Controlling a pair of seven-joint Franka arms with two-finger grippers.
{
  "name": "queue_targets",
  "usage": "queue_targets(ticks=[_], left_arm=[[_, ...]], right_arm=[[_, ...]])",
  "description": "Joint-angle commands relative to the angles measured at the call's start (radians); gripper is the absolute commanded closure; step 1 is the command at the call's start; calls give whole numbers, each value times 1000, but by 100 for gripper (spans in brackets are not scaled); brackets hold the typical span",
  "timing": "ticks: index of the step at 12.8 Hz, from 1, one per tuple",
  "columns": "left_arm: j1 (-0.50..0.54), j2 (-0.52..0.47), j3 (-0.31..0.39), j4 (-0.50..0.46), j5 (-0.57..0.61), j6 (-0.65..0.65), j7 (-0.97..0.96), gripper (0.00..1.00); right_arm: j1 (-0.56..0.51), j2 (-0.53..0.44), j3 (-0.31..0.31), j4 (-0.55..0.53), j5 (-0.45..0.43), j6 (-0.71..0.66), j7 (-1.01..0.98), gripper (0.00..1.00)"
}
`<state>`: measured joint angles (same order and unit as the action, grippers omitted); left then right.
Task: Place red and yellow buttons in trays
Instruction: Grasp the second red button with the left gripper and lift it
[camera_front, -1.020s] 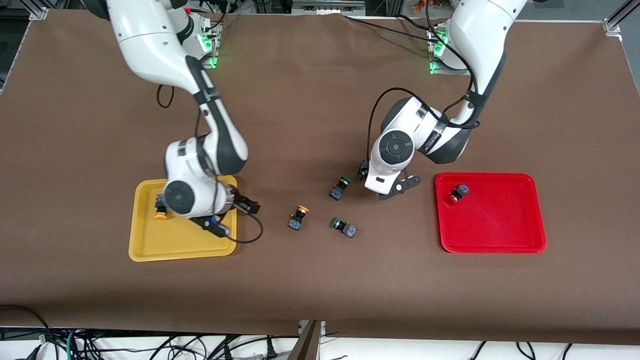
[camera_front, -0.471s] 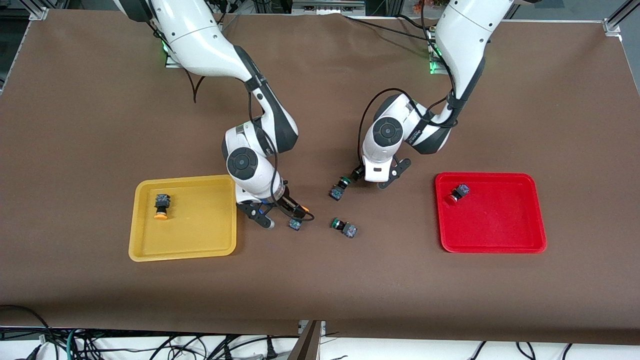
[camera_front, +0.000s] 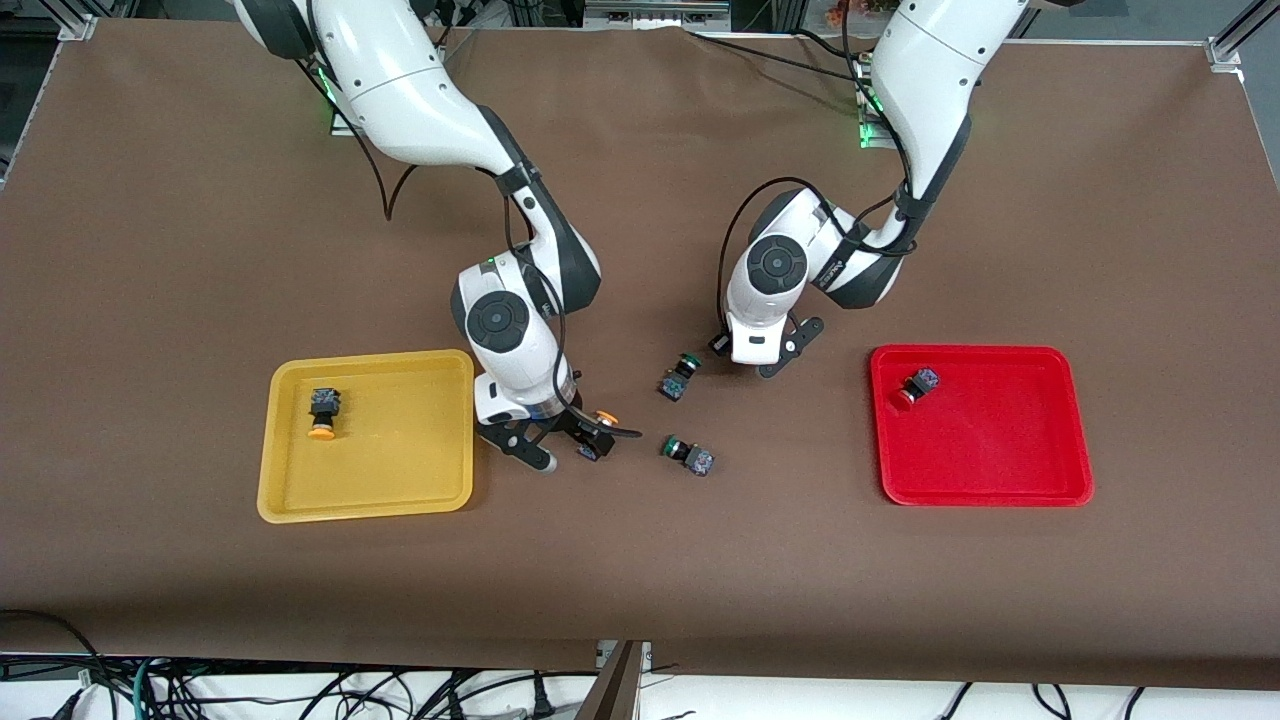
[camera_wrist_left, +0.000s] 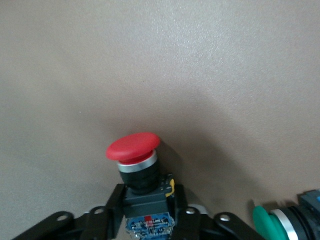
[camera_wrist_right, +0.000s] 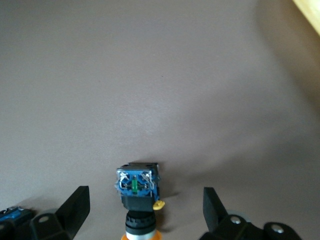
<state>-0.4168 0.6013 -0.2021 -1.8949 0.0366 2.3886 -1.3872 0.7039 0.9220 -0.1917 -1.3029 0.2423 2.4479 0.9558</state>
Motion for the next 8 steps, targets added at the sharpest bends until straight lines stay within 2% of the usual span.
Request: queue_targets(ticks=[1, 3, 4, 5, 6, 7, 8], left_arm=[[10, -23, 7, 23, 0, -32, 2, 91], [55, -32, 4, 142, 0, -290, 95, 90], [64, -32, 6, 201, -1, -409, 158, 90], [81, -32, 9, 245, 0, -490, 206, 90], [111, -34, 10, 285, 2, -570, 265, 90], [139, -40, 10, 322, 2, -645, 351, 90], [167, -47, 13, 351, 3, -701, 446, 90]], right_arm=[[12, 78, -3, 53, -14, 55, -26, 0], [14, 118, -3, 66, -14, 98, -28, 3], [19, 126, -3, 74, -14, 98, -31, 33], [19, 124, -2, 77, -14, 92, -34, 77], [19, 123, -3, 80, -14, 82, -35, 92], [17, 118, -3, 82, -14, 63, -43, 98], [17, 112, -3, 89, -12, 33, -48, 99]])
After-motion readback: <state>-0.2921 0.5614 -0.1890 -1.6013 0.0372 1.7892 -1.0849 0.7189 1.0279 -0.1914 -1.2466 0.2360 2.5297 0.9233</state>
